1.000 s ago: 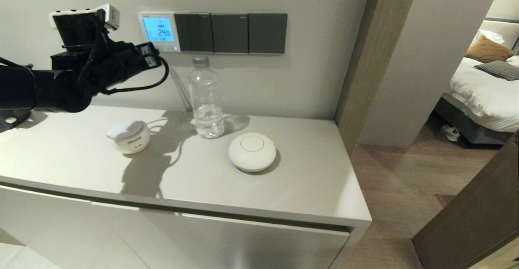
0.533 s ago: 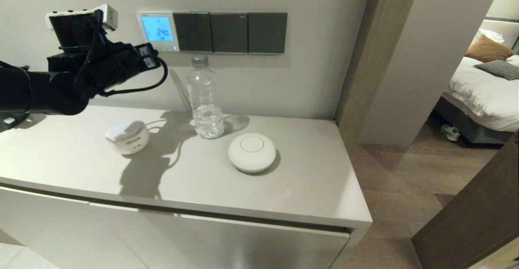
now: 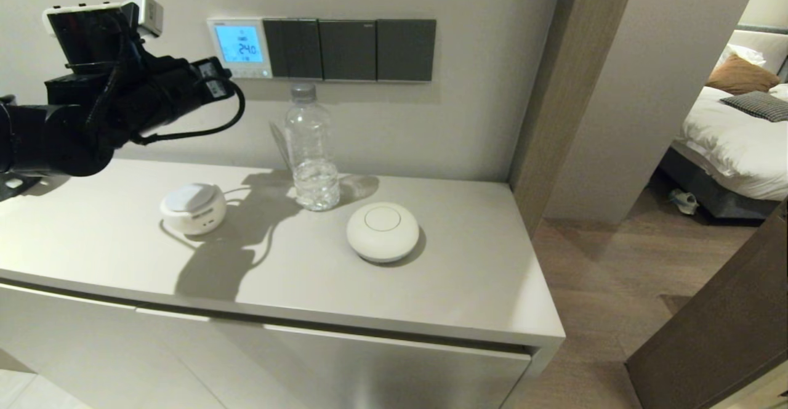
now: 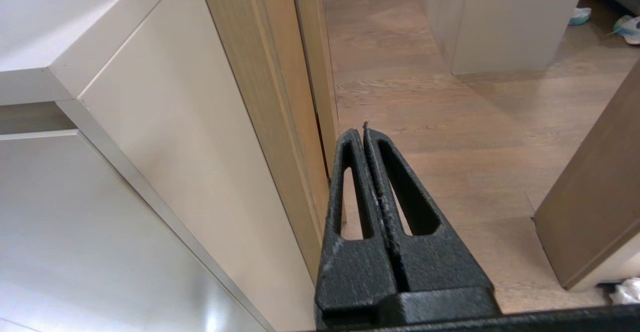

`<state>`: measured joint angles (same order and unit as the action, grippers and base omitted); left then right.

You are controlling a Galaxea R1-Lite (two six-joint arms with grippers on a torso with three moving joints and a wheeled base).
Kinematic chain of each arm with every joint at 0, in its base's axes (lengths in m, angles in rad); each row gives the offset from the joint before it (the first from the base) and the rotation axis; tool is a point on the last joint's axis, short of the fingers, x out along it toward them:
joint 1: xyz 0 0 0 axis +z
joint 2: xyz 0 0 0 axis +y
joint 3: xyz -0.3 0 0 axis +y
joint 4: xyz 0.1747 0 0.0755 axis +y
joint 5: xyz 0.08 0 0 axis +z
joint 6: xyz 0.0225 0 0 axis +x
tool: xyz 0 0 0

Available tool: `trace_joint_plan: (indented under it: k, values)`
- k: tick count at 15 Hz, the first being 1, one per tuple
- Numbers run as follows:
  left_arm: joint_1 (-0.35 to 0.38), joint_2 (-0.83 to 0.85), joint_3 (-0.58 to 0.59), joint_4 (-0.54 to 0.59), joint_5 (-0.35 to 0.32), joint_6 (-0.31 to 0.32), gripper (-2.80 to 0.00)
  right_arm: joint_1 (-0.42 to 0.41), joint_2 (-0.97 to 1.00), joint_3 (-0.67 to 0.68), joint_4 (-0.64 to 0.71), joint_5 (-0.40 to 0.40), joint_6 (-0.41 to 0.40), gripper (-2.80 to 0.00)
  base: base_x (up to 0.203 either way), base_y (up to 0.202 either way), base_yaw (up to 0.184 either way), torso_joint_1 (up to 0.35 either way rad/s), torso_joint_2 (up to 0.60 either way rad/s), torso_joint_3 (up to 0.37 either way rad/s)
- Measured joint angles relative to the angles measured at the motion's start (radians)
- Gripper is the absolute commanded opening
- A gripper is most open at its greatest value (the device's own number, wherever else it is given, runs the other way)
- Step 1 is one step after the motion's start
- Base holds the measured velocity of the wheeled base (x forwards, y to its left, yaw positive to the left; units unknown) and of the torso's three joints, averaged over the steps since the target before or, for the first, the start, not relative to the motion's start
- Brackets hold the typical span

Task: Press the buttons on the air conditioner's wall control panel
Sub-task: Press the temperature increase button

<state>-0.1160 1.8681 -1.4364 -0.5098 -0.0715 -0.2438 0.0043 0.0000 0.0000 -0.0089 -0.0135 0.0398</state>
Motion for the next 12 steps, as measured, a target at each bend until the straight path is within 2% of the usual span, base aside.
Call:
trace_joint_plan:
  k: [12]
  values:
    - [0.017, 0.042, -0.032, 0.003, -0.001, 0.0, -2.8, 0.0, 0.0, 0.0, 0.0, 0.0, 0.0, -2.8, 0.0, 0.0, 0.0, 0.0, 0.0, 0.0]
